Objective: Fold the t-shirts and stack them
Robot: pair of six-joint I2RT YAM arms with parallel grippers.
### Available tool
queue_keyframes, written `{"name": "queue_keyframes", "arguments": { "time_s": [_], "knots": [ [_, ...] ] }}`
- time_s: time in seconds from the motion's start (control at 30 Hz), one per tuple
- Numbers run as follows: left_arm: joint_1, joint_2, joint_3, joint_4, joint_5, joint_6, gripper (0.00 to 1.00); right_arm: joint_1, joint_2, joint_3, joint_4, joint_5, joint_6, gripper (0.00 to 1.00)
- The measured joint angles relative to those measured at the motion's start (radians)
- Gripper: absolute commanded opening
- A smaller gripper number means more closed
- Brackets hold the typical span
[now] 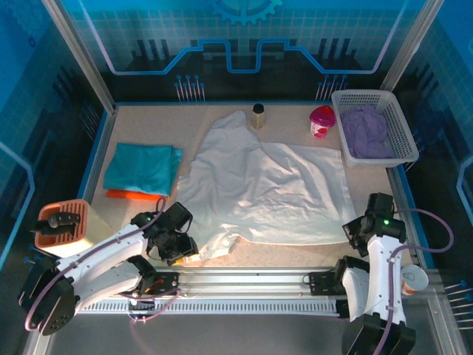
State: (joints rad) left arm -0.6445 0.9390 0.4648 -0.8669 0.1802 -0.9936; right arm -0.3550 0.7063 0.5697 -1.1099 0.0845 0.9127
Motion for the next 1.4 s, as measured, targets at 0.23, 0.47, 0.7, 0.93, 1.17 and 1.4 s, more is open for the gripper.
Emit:
{"name": "queue_keyframes", "arguments": {
  "time_s": [0.23,0.47,0.7,0.93,1.17,1.4],
  "knots": [
    [0.0,-0.006,-0.015,-0.017,0.002,-0.003,0.48,0.0,0.012,-0.072,0.069,0.018,-0.004,0.0],
    [0.0,0.092,-0.024,0.067,0.001,-0.024,0.45,0.0,0.012,-0.087,0.103,0.025,-0.004,0.0],
    [0.0,0.164,-0.009,0.07,-0.003,-0.033,0.3,0.0,0.008,-0.094,0.116,0.024,-0.013,0.0],
    [0.0,0.146,-0.005,0.047,-0.006,-0.039,0.0,0.0,-0.017,-0.097,0.117,0.022,-0.016,0.0],
    [-0.001,0.094,0.145,-0.013,-0.02,0.007,0.0,0.0,-0.043,-0.062,0.095,0.001,-0.042,0.0],
    [0.054,0.122,0.58,-0.147,-0.095,0.138,0.0,0.008,-0.033,0.156,0.096,-0.079,-0.122,0.0]
  ]
}}
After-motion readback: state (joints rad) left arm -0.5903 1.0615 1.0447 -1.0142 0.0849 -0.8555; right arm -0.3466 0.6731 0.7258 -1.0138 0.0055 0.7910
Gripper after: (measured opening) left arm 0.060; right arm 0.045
